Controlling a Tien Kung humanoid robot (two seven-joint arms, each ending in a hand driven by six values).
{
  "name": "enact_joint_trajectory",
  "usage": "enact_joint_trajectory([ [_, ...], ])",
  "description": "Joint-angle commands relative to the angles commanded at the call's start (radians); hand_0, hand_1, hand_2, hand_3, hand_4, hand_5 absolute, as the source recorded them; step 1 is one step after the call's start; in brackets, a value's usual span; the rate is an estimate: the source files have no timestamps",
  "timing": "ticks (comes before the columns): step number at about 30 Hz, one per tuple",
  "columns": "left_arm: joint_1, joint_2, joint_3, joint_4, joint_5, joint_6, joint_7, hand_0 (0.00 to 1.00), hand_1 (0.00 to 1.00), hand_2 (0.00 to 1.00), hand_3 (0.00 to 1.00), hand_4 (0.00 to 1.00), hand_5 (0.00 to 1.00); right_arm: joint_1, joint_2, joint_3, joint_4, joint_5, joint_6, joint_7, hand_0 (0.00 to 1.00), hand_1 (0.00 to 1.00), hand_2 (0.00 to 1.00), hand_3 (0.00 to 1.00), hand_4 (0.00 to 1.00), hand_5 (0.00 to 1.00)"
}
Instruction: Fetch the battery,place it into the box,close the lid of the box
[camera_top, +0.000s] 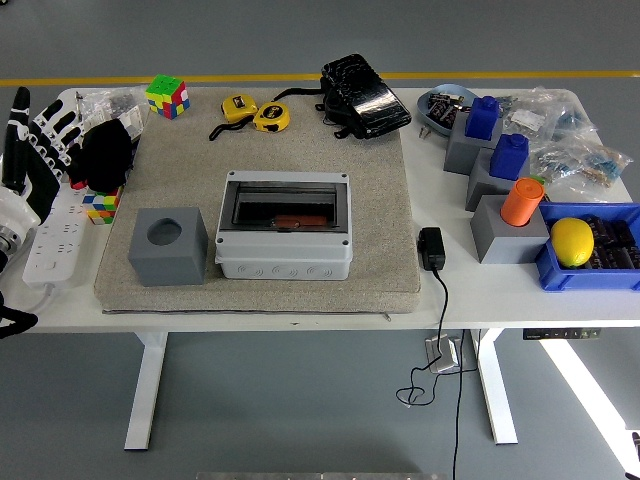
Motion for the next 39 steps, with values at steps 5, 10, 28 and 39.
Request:
enact_joint_trajectory([
  [5,0.014,-0.022,-0.039,-0.009,0.208,0.006,-0.009,0.918,0.919,0.896,0.91,0.998,0.998,0.001,0.002,0.0,0.0,0.001,0.0,0.002,0.818,0.756,0.733,0.792,0.998,0.998],
  [10,0.025,-0.033,-0.046,0.005,0.258,0.048,-0.099,0.886,0.872,0.843,0.852,0.998,0.998,0.001,0.003,0.002,0.0,0.001,-0.001,0.004,0.819,0.755,0.732,0.791,0.998,0.998],
  [28,0.035,-0.07,-0.011,0.056,-0.01,0.43,-0.454,0.019,0.002,0.01,0.002,0.793,0.471,0.001,0.009,0.01,0.0,0.0,0.002,0.008,0.818,0.756,0.731,0.791,0.998,0.998],
  [39,0.037,-0.075,-0.016,0.05,-0.031,0.424,-0.489,0.025,0.002,0.008,0.006,0.745,0.424,0.003,0.006,0.005,0.0,0.001,0.002,0.008,0.818,0.755,0.731,0.791,0.998,0.998],
])
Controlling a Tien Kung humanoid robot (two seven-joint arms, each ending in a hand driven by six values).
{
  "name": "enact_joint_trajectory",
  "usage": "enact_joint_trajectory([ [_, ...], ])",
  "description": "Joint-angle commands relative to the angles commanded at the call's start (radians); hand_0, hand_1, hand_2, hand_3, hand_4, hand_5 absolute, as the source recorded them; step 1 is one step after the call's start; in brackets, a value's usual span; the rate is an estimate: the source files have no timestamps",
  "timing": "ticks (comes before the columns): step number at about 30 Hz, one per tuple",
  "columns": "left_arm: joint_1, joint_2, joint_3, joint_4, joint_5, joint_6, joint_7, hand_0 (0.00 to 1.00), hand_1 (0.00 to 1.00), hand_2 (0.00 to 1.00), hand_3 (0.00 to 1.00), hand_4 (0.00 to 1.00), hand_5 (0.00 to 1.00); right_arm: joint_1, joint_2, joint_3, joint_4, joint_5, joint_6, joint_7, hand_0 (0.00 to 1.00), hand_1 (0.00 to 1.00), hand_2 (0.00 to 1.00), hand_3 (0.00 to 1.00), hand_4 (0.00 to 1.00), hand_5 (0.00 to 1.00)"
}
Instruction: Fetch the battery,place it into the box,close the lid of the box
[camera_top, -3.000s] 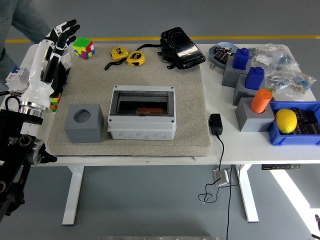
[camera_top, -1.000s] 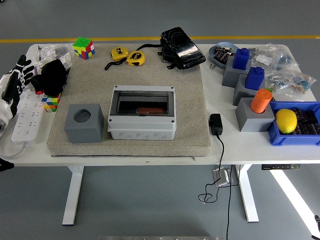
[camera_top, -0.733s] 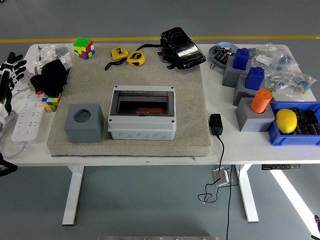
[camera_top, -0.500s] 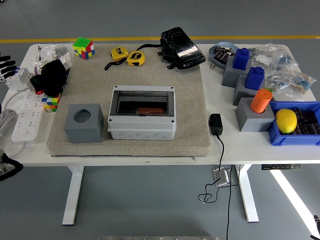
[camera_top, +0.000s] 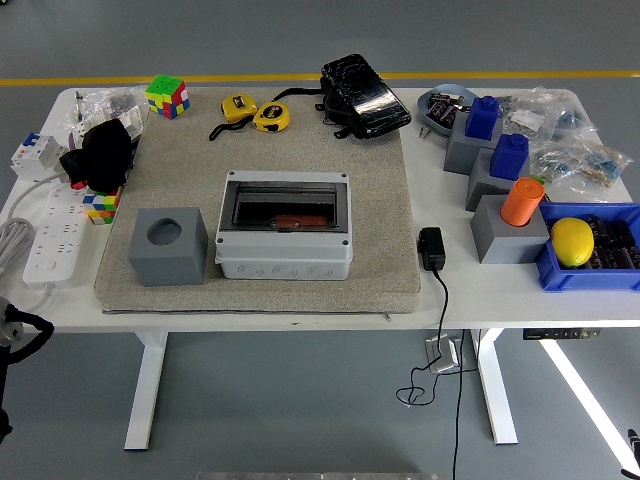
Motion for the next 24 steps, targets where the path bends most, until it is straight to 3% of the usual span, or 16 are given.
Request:
enact_joint_trajectory([
  [2,0.003,-0.001,0.002,0.001,-0.009,-0.025,-0.017,0.025,0.002,0.008,0.006,0.745,0.424,0.0,0.0,-0.002,0.0,-0.001,0.0,-0.001,0.818,0.755,0.731,0.791,0.998,0.998],
  [4,0.006,0.0,-0.001,0.002,-0.007,-0.083,-0.006,0.025,0.002,0.008,0.006,0.745,0.424,-0.001,-0.001,-0.003,0.0,-0.003,0.0,-0.002,0.818,0.755,0.731,0.791,0.998,0.998],
  [5,0.006,0.0,0.0,0.002,-0.009,-0.105,-0.005,0.207,0.242,0.258,0.274,0.998,0.626,-0.001,-0.001,-0.003,0.0,-0.004,0.0,-0.002,0.817,0.756,0.731,0.791,0.998,0.998],
  [10,0.009,0.002,0.009,0.007,-0.032,-0.202,0.0,0.207,0.242,0.258,0.274,0.998,0.626,-0.002,-0.004,-0.005,0.0,-0.005,-0.001,-0.005,0.817,0.756,0.731,0.791,0.998,0.998],
  [11,0.01,0.002,0.011,0.008,-0.037,-0.211,0.0,0.829,0.857,0.825,0.794,0.998,0.879,-0.002,-0.004,-0.005,0.0,-0.004,-0.001,-0.005,0.817,0.756,0.731,0.791,0.998,0.998],
  [16,0.014,0.002,0.024,0.018,-0.07,-0.263,0.001,0.829,0.857,0.825,0.794,0.998,0.879,-0.004,-0.004,-0.009,0.0,-0.003,-0.001,-0.006,0.817,0.756,0.731,0.791,0.998,0.998],
  [17,0.014,0.001,0.028,0.021,-0.086,-0.275,0.0,0.998,0.998,0.998,0.988,0.998,0.998,-0.004,-0.004,-0.009,0.0,-0.003,-0.001,-0.006,0.817,0.755,0.731,0.79,0.998,0.998],
  [24,0.014,-0.002,0.05,0.036,-0.217,-0.333,-0.022,0.998,0.998,0.998,0.998,0.998,0.998,-0.003,-0.005,-0.01,0.0,-0.003,-0.001,-0.007,0.818,0.755,0.731,0.79,0.998,0.998],
])
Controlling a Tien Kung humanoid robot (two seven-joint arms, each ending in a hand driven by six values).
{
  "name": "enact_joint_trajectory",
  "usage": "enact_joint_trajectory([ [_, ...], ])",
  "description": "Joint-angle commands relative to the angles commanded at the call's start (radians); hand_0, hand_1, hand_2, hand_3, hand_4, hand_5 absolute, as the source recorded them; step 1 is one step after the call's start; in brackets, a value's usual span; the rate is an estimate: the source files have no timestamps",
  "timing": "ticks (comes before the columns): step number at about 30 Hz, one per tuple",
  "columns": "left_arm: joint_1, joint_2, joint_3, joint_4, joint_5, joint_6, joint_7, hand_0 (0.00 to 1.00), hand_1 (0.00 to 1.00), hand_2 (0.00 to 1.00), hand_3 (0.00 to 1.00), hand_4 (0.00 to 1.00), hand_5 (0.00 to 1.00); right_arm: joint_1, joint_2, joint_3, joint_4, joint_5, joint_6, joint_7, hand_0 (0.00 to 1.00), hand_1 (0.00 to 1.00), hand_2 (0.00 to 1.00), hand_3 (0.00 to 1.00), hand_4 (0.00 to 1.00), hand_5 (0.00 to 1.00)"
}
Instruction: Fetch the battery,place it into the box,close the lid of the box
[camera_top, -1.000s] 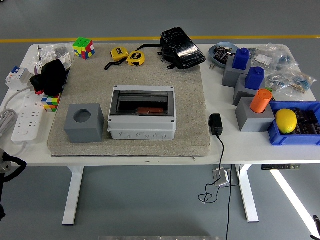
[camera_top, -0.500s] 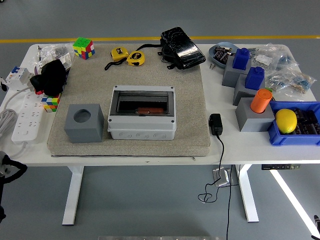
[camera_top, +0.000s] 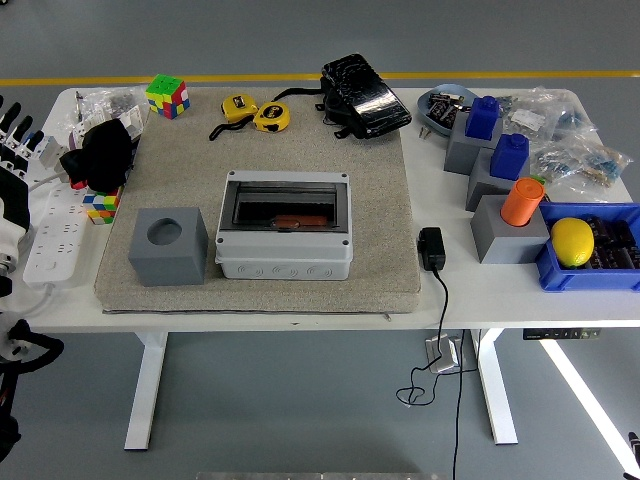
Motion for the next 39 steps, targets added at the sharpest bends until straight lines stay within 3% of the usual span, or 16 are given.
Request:
enact_joint_trajectory([
  [7,0.001,-0.002,0.024,0.004,-0.172,-0.057,-0.04,0.998,0.998,0.998,0.998,0.998,0.998,0.001,0.002,-0.002,0.0,0.004,0.0,0.001,0.818,0.755,0.731,0.79,0.998,0.998],
  [9,0.0,-0.007,0.044,-0.003,-0.261,-0.109,-0.065,0.998,0.998,0.998,0.998,0.998,0.998,0.001,0.002,-0.003,0.0,0.005,0.0,0.001,0.818,0.755,0.731,0.79,0.998,0.998],
  [12,-0.002,-0.013,0.048,-0.008,-0.363,-0.133,-0.079,0.998,0.998,0.998,0.998,0.998,0.998,0.002,0.002,0.002,0.0,0.002,0.001,0.002,0.817,0.755,0.731,0.79,0.998,0.998],
  [19,-0.001,-0.011,0.047,-0.005,-0.402,-0.137,-0.072,0.998,0.998,0.998,0.998,0.998,0.998,0.003,0.001,0.001,0.0,0.005,0.0,0.003,0.817,0.756,0.731,0.79,0.998,0.998],
  [21,0.001,-0.01,0.036,-0.005,-0.373,-0.123,-0.06,0.998,0.998,0.998,0.998,0.998,0.998,0.003,0.002,0.001,0.0,0.005,0.0,0.003,0.817,0.756,0.731,0.79,0.998,0.998],
  [25,0.004,-0.003,-0.028,-0.027,-0.207,0.0,0.025,0.998,0.998,0.998,0.998,0.998,0.998,0.003,0.002,0.002,0.0,0.006,0.0,0.004,0.818,0.755,0.731,0.79,0.998,0.998],
  [28,0.004,0.006,-0.06,-0.049,-0.077,0.079,0.128,0.998,0.998,0.998,0.998,0.998,0.998,0.004,0.002,0.004,0.0,0.005,0.001,0.004,0.818,0.755,0.731,0.79,0.998,0.998],
  [29,0.004,0.009,-0.067,-0.056,-0.038,0.092,0.161,0.998,0.998,0.998,0.996,0.998,0.913,0.004,0.002,0.004,0.0,0.005,0.001,0.003,0.817,0.755,0.731,0.79,0.998,0.998],
  [35,0.005,0.012,-0.085,-0.085,0.216,0.101,0.331,0.998,0.998,0.998,0.998,0.998,0.88,0.004,0.003,0.007,0.0,0.006,0.001,0.004,0.817,0.755,0.731,0.79,0.998,0.998],
  [39,0.003,0.01,-0.086,-0.086,0.385,0.111,0.336,0.998,0.998,0.998,0.998,0.998,0.88,0.004,0.004,0.009,0.0,0.004,0.002,0.004,0.817,0.755,0.731,0.79,0.998,0.998],
])
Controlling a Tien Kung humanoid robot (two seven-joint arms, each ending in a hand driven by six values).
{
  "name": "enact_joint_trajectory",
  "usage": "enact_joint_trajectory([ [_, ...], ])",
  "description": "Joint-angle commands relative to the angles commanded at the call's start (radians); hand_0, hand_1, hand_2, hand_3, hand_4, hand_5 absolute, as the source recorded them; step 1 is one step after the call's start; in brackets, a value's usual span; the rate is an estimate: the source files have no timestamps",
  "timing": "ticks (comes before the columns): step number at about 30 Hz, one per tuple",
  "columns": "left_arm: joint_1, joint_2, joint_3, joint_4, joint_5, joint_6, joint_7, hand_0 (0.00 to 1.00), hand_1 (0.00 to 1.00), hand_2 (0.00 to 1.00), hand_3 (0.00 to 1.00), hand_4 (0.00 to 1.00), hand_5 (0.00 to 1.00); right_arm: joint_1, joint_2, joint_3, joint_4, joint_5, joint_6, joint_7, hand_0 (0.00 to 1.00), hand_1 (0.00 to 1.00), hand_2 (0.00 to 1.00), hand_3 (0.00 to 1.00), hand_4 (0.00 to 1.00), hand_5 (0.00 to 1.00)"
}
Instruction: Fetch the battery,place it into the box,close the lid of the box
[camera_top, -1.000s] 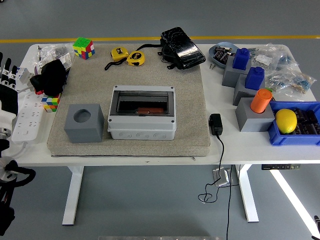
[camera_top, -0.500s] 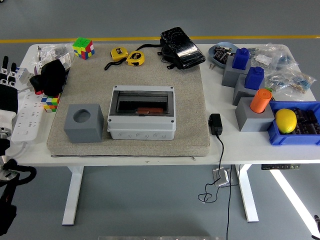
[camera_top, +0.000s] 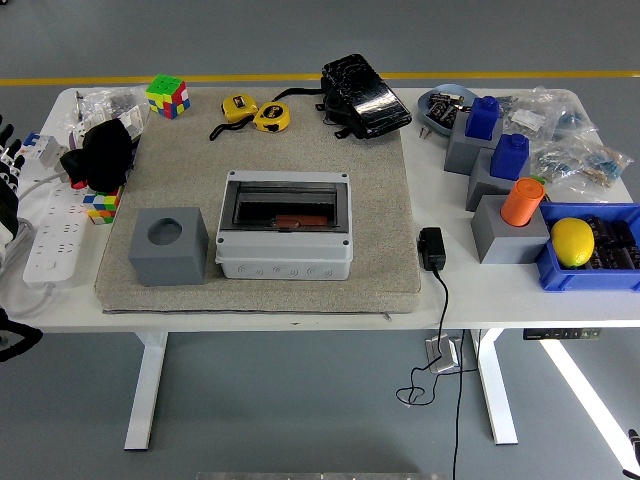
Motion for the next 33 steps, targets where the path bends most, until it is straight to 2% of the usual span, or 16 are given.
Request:
enact_joint_trajectory([
  [7,0.0,-0.001,0.001,0.007,0.284,0.016,-0.02,0.998,0.998,0.998,0.998,0.998,0.879,0.002,0.0,0.0,0.0,0.002,0.0,0.001,0.818,0.755,0.731,0.79,0.998,0.998],
  [8,0.0,-0.001,0.002,0.008,0.291,0.016,-0.023,0.998,0.998,0.998,0.984,0.998,0.928,0.002,0.0,0.001,0.0,0.002,0.001,0.001,0.818,0.755,0.731,0.79,0.998,0.998],
  [13,0.004,-0.004,0.005,0.019,0.229,0.026,-0.062,0.998,0.998,0.998,0.984,0.998,0.928,0.001,-0.001,-0.004,0.0,0.002,0.001,0.001,0.818,0.755,0.731,0.79,0.998,0.998],
  [14,0.005,-0.004,0.006,0.02,0.23,0.027,-0.062,0.998,0.998,0.982,0.972,0.998,0.998,0.001,-0.001,-0.004,0.0,0.002,0.001,0.001,0.819,0.756,0.731,0.79,0.998,0.998],
  [19,0.008,-0.002,0.014,0.024,0.212,0.025,-0.067,0.998,0.998,0.982,0.972,0.998,0.998,0.0,-0.002,-0.009,0.0,0.002,0.001,-0.001,0.819,0.756,0.731,0.79,0.998,0.998],
  [26,0.013,-0.006,0.03,0.029,0.14,0.021,-0.085,0.998,0.998,0.981,0.961,0.998,0.998,-0.003,-0.004,-0.01,0.0,-0.001,0.0,-0.003,0.818,0.755,0.731,0.79,0.998,0.998],
  [33,0.014,-0.005,0.039,0.031,0.119,0.025,-0.093,0.998,0.998,0.974,0.948,0.998,0.998,-0.003,-0.004,-0.013,0.0,0.0,-0.001,-0.005,0.818,0.755,0.731,0.791,0.998,0.998],
])
